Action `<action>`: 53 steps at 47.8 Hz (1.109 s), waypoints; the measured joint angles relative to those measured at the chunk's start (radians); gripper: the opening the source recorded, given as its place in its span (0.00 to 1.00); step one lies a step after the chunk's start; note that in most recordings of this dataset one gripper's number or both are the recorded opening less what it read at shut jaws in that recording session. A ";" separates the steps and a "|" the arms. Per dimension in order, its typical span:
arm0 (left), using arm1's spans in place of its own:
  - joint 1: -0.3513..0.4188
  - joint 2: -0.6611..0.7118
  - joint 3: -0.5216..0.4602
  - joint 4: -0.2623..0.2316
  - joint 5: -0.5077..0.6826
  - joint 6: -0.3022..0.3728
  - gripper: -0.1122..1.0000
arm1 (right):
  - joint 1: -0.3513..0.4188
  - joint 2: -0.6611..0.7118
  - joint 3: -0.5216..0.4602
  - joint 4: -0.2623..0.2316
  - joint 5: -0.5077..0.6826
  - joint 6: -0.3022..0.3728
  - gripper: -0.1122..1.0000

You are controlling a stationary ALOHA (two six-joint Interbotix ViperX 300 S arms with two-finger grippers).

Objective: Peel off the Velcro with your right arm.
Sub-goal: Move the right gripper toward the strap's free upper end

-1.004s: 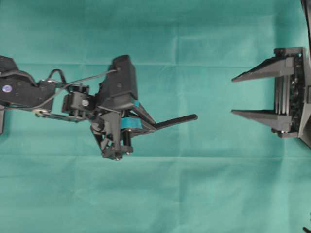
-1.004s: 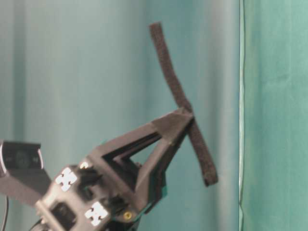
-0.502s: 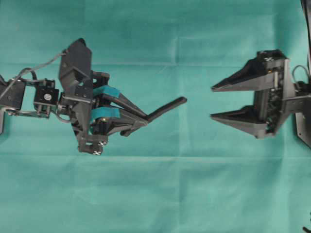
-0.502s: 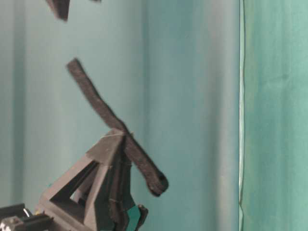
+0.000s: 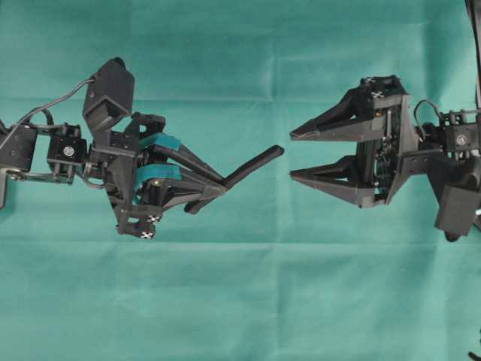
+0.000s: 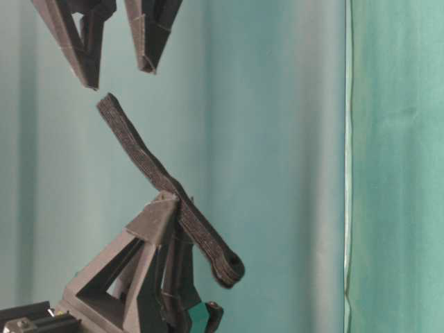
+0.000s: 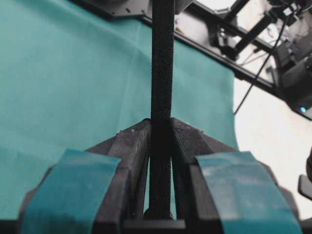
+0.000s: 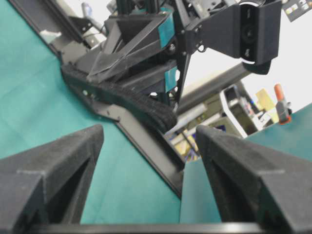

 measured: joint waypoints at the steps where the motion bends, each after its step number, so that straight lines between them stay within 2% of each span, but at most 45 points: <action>1: 0.000 0.000 0.002 0.000 -0.002 -0.002 0.20 | 0.000 0.000 0.000 0.000 -0.002 0.000 0.50; 29: 0.017 -0.002 0.002 0.000 -0.002 -0.002 0.20 | -0.006 0.031 0.005 0.002 -0.041 -0.002 0.49; 34: 0.017 -0.002 0.002 0.000 -0.002 -0.002 0.20 | -0.008 0.044 0.005 0.002 -0.055 0.000 0.45; 44: 0.017 -0.002 0.002 0.000 -0.002 -0.002 0.20 | -0.008 0.058 0.005 0.002 -0.060 -0.002 0.27; 53: 0.017 -0.002 0.002 0.000 -0.002 -0.002 0.20 | -0.009 0.058 0.005 0.002 -0.060 -0.002 0.26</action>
